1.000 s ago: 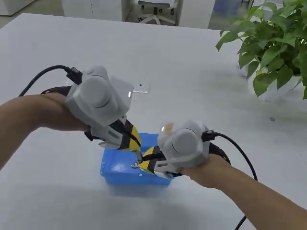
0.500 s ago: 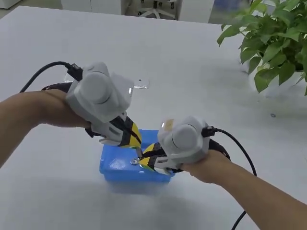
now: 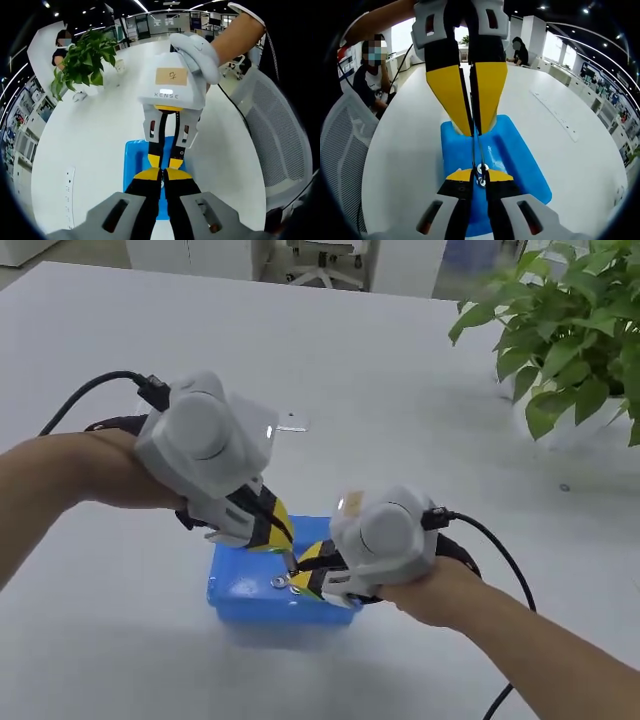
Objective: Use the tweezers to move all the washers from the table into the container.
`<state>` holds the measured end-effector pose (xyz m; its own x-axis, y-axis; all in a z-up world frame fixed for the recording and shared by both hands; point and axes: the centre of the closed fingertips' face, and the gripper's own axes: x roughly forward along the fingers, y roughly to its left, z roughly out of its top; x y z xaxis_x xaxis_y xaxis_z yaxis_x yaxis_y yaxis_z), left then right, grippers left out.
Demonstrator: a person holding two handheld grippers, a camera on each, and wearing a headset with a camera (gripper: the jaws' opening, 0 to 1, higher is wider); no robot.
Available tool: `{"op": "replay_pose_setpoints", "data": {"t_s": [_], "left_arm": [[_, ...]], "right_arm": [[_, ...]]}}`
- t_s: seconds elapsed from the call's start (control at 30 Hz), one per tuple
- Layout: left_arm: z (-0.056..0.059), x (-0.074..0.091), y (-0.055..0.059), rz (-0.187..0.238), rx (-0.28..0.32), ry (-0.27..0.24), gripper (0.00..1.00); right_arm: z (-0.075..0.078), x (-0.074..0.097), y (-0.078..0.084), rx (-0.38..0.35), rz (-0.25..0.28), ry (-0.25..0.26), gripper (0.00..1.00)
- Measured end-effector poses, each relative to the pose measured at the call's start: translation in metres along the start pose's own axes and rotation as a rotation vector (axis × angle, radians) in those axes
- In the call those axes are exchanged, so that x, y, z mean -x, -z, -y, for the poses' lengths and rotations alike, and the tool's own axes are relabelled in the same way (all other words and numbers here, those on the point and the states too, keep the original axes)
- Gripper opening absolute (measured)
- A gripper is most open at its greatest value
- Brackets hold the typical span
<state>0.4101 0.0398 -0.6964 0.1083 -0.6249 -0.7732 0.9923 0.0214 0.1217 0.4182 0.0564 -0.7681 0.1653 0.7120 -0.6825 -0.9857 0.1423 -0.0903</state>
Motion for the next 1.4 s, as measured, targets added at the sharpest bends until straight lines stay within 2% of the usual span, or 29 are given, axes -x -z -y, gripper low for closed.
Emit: {"op": "replay_pose_setpoints", "data": {"t_s": [0.5,1.13,1.4], "left_arm": [[0.008,0.021,-0.014,0.0,-0.028,-0.025,0.06],[0.031,0.039,-0.034,0.004,-0.066,-0.029,0.06],[0.04,0.041,-0.037,0.004,-0.071,-0.023,0.06]], "right_arm": [[-0.006,0.018,-0.019,0.036,0.032,0.028,0.11],[-0.022,0.039,-0.032,0.08,0.067,0.056,0.15],[-0.034,0.041,-0.037,0.093,0.088,0.035,0.15]]}}
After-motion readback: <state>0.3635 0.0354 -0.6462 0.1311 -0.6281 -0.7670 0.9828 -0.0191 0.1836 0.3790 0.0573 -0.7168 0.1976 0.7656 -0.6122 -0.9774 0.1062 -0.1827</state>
